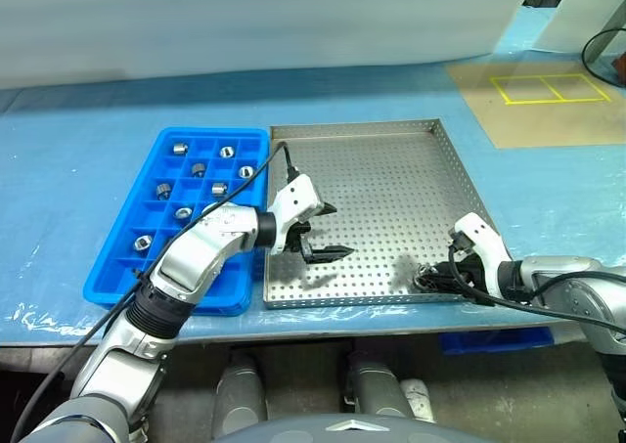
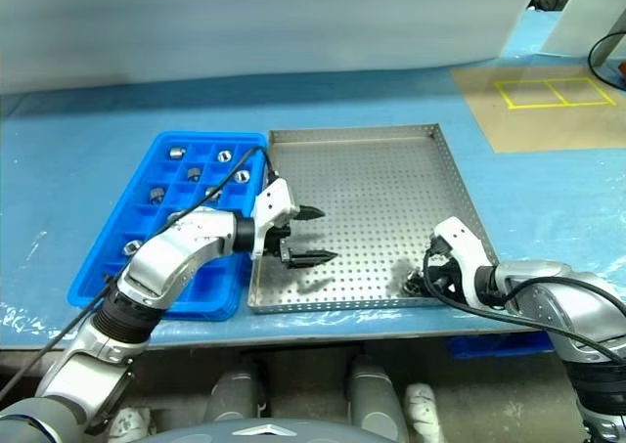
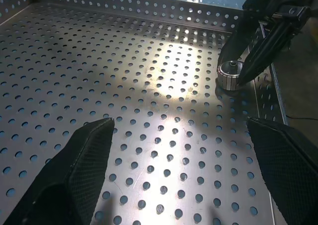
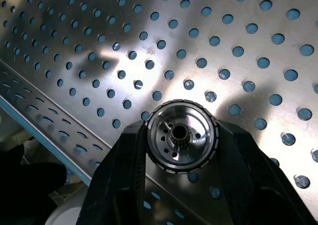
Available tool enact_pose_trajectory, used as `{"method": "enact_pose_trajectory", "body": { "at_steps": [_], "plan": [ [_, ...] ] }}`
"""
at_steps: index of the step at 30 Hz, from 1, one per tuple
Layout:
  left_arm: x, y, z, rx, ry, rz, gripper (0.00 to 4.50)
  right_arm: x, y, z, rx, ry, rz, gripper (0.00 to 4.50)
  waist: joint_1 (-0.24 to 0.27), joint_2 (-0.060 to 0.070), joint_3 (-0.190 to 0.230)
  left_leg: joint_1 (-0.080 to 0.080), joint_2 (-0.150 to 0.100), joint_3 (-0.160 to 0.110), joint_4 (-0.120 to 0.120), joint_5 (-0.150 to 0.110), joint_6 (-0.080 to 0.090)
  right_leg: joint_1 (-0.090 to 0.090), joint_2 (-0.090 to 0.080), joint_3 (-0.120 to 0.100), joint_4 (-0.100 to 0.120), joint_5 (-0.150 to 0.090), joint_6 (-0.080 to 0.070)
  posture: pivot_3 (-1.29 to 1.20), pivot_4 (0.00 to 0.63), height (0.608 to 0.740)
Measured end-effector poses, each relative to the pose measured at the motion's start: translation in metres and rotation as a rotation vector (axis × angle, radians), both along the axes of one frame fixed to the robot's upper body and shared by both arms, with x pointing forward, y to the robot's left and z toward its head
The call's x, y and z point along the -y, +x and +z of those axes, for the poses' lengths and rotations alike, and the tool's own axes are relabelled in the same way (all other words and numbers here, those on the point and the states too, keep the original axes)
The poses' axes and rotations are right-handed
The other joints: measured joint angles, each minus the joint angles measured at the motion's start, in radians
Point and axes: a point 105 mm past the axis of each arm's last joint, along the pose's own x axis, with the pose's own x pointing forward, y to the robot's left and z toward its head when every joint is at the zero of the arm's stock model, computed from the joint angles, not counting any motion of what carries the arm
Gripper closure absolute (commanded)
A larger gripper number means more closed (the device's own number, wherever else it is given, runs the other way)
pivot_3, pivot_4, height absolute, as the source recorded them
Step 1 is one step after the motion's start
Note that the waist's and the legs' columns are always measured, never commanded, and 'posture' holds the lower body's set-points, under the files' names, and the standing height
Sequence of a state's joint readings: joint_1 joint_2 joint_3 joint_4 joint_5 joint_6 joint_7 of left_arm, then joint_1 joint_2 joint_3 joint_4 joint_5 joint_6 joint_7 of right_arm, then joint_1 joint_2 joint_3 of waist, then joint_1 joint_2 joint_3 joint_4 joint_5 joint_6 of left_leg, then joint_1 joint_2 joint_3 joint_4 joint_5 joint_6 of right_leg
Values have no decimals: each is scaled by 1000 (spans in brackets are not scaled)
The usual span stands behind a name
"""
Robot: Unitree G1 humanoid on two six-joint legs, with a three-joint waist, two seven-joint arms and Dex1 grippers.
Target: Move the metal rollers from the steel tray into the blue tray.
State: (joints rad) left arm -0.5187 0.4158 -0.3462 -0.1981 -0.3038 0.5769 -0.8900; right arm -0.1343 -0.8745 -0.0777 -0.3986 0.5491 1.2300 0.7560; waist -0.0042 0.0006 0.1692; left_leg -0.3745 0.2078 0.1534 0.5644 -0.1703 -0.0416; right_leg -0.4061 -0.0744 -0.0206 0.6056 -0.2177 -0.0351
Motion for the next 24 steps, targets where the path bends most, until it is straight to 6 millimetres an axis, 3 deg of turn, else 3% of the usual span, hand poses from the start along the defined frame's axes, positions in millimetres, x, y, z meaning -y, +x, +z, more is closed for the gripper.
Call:
{"method": "enact_pose_trajectory", "body": {
  "at_steps": [3,8,19,24],
  "plan": [
    [1,-1,4,30,-9,-8,0,-6,11,4,32,32,0,2892,-5,0,0,0,0,0,0,0,0,0,0,0,1,0,0,-259,150,740],
    [-7,-5,3,58,2,0,0,-31,30,28,168,113,97,2892,-6,1,0,0,0,0,-1,0,-1,-1,0,-1,1,0,0,-194,150,740],
    [-40,-14,0,70,15,220,0,-108,59,51,277,271,357,2892,34,2,0,-1,1,-1,-2,1,-2,-1,0,-3,1,0,-1,70,150,740],
    [-66,-33,-4,39,26,369,0,-150,63,63,290,346,512,2892,59,1,0,-4,1,-1,-3,1,-2,-4,-1,-4,1,0,-1,201,150,740]
  ]
}}
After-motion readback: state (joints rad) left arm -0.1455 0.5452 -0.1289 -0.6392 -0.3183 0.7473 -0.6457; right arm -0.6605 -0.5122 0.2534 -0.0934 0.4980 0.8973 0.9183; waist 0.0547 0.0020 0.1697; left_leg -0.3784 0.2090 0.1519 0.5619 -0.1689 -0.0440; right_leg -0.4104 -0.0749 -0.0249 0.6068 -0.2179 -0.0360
